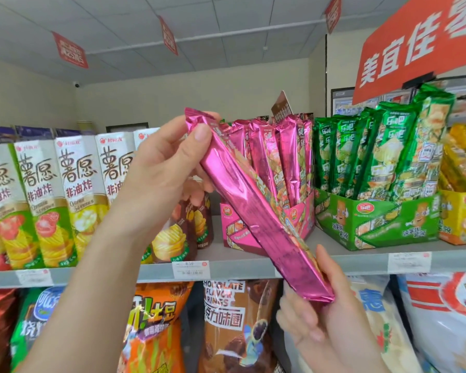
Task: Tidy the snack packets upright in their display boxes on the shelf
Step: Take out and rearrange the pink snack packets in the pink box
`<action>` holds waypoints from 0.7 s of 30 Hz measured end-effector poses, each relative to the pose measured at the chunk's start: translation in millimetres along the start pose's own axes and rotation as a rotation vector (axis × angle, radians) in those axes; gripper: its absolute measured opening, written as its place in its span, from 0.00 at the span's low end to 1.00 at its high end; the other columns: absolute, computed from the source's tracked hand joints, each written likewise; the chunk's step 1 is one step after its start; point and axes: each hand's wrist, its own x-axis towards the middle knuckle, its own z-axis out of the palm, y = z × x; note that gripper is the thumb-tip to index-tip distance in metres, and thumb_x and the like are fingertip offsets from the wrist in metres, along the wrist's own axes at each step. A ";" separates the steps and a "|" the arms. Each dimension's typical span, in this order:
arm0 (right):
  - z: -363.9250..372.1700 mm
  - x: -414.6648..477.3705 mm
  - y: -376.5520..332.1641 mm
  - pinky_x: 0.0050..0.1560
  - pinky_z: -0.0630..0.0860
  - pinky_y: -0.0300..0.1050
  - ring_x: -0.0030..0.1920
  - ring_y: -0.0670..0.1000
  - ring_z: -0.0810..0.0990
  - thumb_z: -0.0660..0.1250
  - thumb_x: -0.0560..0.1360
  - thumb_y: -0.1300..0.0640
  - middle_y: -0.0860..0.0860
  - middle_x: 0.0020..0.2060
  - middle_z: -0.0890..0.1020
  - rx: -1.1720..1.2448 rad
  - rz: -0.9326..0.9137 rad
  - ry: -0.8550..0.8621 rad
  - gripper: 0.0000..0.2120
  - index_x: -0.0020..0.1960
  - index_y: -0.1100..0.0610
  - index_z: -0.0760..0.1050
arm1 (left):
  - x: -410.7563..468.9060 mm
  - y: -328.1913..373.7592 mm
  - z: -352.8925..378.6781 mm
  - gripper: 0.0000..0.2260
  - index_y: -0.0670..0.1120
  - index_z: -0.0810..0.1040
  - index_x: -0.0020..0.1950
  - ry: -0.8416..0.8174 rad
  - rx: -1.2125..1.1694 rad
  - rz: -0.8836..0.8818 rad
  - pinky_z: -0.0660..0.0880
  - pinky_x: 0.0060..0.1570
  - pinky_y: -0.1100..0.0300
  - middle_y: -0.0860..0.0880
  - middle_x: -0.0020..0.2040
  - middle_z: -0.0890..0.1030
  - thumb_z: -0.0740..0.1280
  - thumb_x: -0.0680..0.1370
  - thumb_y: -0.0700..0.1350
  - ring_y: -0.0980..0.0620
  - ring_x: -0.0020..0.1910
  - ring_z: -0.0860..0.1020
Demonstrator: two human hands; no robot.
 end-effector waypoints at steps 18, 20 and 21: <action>74.4 119.0 -127.5 0.64 0.58 0.57 0.73 0.47 0.58 0.63 0.76 0.43 0.43 0.70 0.69 -2.228 -0.910 0.124 0.30 0.76 0.44 0.58 | 32.6 32.3 8.7 0.17 0.45 0.71 0.70 0.222 0.647 0.555 0.75 0.46 0.57 0.60 0.43 0.74 0.57 0.83 0.49 0.60 0.43 0.76; 65.4 116.2 -128.9 0.65 0.59 0.58 0.73 0.48 0.61 0.65 0.77 0.45 0.44 0.68 0.72 -2.195 -0.919 0.154 0.29 0.75 0.45 0.61 | 36.8 35.1 10.8 0.18 0.45 0.70 0.71 0.189 0.647 0.550 0.78 0.49 0.47 0.59 0.46 0.75 0.57 0.83 0.50 0.53 0.47 0.79; 61.4 112.7 -129.9 0.65 0.61 0.59 0.73 0.49 0.63 0.66 0.76 0.46 0.46 0.67 0.74 -2.145 -0.937 0.172 0.29 0.75 0.47 0.63 | 39.8 35.5 11.9 0.18 0.46 0.70 0.71 0.183 0.643 0.543 0.78 0.48 0.44 0.58 0.46 0.76 0.57 0.83 0.50 0.51 0.46 0.79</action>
